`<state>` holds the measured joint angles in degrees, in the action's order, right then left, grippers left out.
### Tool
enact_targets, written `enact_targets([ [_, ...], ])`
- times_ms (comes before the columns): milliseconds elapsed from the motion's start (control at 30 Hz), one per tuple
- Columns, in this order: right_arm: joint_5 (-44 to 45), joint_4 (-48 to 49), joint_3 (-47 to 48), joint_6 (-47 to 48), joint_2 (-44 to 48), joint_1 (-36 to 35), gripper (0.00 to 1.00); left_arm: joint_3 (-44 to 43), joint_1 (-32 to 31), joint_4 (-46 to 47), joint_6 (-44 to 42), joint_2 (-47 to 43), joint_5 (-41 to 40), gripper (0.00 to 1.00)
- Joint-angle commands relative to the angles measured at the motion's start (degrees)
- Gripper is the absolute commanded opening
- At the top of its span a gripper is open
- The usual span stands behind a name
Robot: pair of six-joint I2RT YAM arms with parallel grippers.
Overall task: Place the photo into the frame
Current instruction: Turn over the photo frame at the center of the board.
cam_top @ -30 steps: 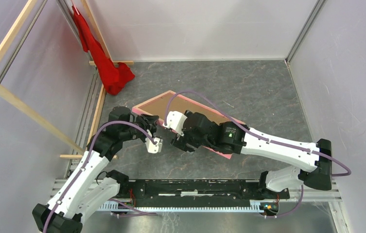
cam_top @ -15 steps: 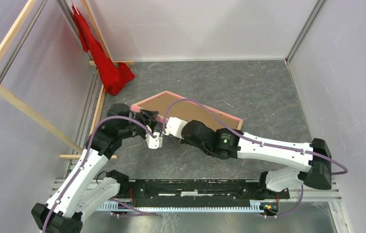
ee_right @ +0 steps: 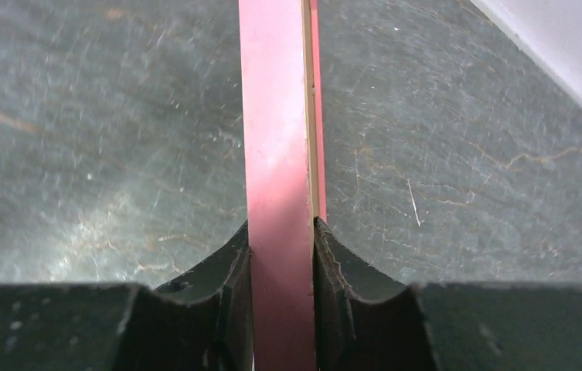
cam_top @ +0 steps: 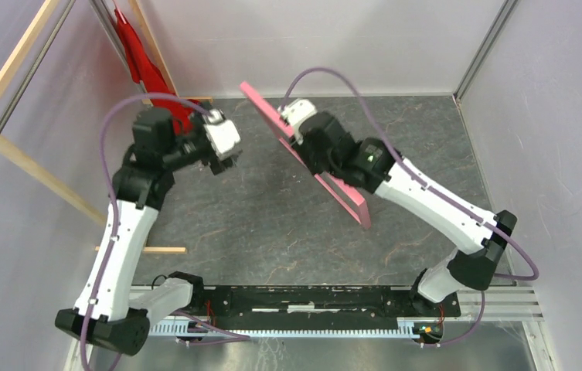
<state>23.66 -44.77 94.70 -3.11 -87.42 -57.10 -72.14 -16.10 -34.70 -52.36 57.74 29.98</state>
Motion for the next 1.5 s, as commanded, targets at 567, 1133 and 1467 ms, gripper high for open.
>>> enact_targets([
  [567,-46.1,18.3,-14.0,-30.1,3.9,44.3,0.09,0.8,9.0,-4.1,25.8,14.7,8.6,1.0],
  [1133,-53.2,16.0,-34.3,-25.7,13.1,60.9,0.11,16.2,8.9,8.7,25.6,16.6,5.3,1.0],
  [1467,-56.0,26.7,-47.5,-24.4,9.4,53.5,0.1,23.7,9.3,15.1,28.5,10.5,-0.5,1.0],
])
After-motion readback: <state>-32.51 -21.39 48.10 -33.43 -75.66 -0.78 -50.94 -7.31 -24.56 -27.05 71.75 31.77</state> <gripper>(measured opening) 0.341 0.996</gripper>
